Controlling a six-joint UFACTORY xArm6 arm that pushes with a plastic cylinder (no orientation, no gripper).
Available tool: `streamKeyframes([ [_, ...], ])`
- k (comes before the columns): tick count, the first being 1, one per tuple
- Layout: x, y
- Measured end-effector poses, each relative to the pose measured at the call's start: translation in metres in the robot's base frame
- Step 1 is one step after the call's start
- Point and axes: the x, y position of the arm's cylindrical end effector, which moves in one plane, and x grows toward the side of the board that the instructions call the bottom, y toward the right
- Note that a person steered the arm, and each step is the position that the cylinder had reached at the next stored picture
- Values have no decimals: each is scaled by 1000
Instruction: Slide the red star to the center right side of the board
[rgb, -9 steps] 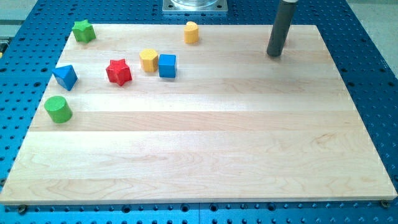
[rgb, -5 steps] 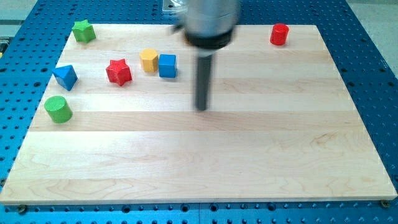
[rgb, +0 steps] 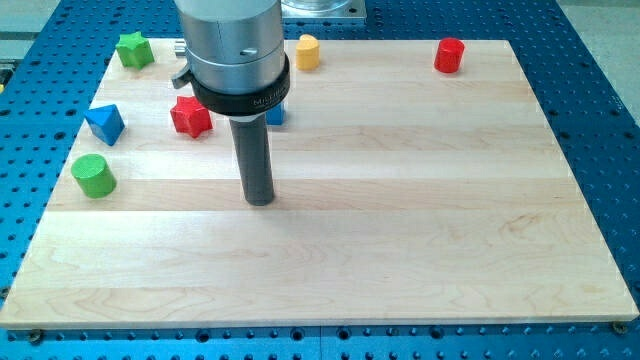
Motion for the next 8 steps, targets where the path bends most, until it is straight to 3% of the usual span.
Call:
streamKeyframes([
  [5,-16,1],
  [6,-16,-99],
  [7,-41,-139],
  [8,-74,-113],
])
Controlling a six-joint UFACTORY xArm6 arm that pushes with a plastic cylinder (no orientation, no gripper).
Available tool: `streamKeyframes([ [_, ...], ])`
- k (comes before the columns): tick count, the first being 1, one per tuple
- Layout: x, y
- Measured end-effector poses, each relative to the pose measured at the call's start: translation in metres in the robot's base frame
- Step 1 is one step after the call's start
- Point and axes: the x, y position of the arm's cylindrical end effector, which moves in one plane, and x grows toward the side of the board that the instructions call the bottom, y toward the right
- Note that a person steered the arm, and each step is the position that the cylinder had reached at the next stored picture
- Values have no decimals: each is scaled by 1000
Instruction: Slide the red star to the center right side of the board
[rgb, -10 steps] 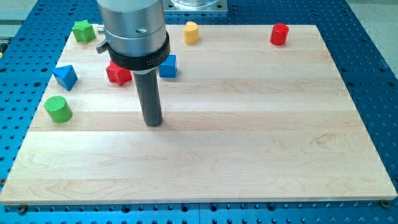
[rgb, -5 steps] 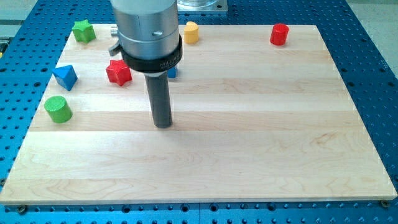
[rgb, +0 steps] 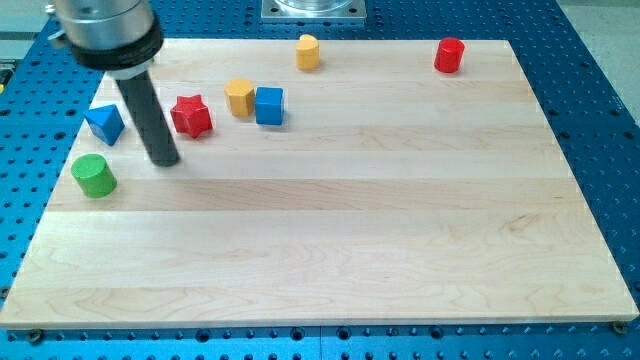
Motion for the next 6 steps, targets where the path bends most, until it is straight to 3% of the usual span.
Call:
streamKeyframes([
  [1,-43,-4],
  [5,-109,50],
  [6,-109,130],
])
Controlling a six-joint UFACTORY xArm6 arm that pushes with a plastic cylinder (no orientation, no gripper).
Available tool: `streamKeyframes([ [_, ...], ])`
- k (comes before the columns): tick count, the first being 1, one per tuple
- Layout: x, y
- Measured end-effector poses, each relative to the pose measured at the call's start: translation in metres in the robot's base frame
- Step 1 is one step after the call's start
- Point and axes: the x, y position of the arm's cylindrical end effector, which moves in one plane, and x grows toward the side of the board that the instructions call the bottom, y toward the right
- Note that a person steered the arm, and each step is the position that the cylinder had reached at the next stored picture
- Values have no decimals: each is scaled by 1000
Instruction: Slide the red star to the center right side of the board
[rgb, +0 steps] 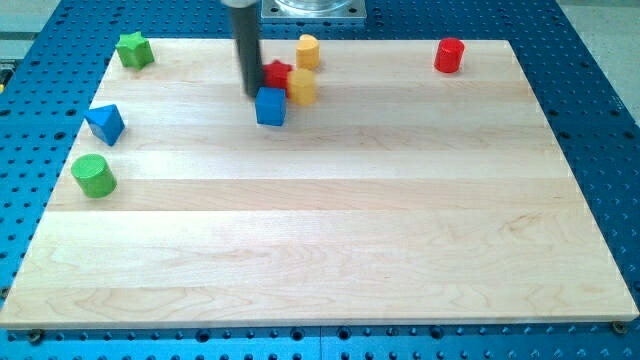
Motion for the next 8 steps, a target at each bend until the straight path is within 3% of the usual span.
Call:
streamKeyframes([
  [1,9,4],
  [2,-26,-14],
  [3,-28,22],
  [5,123,158],
  [6,122,136],
  [8,130,217],
])
